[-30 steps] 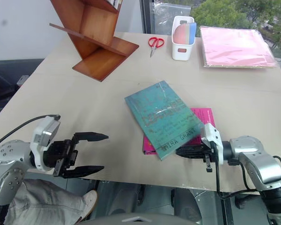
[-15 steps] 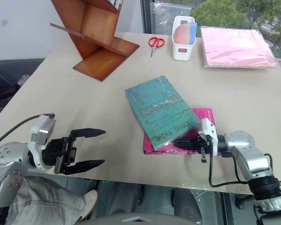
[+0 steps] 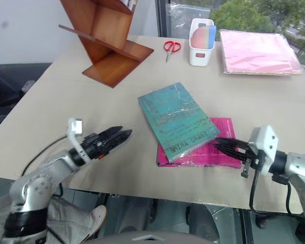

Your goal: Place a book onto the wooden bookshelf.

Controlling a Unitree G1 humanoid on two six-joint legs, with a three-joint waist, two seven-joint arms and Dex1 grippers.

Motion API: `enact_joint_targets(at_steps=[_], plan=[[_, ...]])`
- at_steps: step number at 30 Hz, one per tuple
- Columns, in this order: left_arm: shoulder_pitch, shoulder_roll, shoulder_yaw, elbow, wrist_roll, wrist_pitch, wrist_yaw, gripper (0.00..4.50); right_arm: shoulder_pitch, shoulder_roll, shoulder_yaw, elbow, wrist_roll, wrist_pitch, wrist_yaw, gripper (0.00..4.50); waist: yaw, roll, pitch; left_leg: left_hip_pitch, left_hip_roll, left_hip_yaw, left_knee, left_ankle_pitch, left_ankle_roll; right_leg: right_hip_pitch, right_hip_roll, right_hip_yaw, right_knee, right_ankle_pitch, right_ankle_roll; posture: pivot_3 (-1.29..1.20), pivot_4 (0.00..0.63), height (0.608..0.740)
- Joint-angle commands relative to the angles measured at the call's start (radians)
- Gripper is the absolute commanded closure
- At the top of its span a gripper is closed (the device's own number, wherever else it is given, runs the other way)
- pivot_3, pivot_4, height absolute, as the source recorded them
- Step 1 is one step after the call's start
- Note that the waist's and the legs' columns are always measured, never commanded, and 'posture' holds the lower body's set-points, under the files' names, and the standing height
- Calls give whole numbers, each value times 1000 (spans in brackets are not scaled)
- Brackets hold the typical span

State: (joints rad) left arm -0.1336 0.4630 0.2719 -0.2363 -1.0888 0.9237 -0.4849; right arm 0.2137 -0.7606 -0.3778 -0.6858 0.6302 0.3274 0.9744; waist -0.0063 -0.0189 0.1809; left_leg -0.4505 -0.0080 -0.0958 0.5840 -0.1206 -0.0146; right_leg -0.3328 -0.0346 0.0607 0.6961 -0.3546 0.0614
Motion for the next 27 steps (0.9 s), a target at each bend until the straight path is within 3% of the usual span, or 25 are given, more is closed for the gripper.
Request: enact_joint_targets(at_steps=[1,4,14,27], plan=[[-49,-11,26,41,-89,83,66,0,8,-22,-43,-90,45,33,-39,1957,-8,0,0,0,0,0,0,0,0,0,0,0,0,0,0,0,150,740],[-115,-31,20,98,-108,109,91,0,-26,-50,-35,-126,94,77,-68,605,-11,0,0,2,0,1,0,0,0,0,0,1,1,0,0,0,150,740],[-269,-161,39,316,-206,238,203,0,-281,-99,128,-102,85,137,-118,605,-6,0,0,1,-1,0,2,0,0,2,-1,0,0,0,0,0,150,740],[-304,-240,95,395,-379,332,376,0,-289,-110,134,-118,85,134,-110,605,-5,0,0,0,-3,-3,2,0,0,2,-2,-3,0,0,0,0,150,740]])
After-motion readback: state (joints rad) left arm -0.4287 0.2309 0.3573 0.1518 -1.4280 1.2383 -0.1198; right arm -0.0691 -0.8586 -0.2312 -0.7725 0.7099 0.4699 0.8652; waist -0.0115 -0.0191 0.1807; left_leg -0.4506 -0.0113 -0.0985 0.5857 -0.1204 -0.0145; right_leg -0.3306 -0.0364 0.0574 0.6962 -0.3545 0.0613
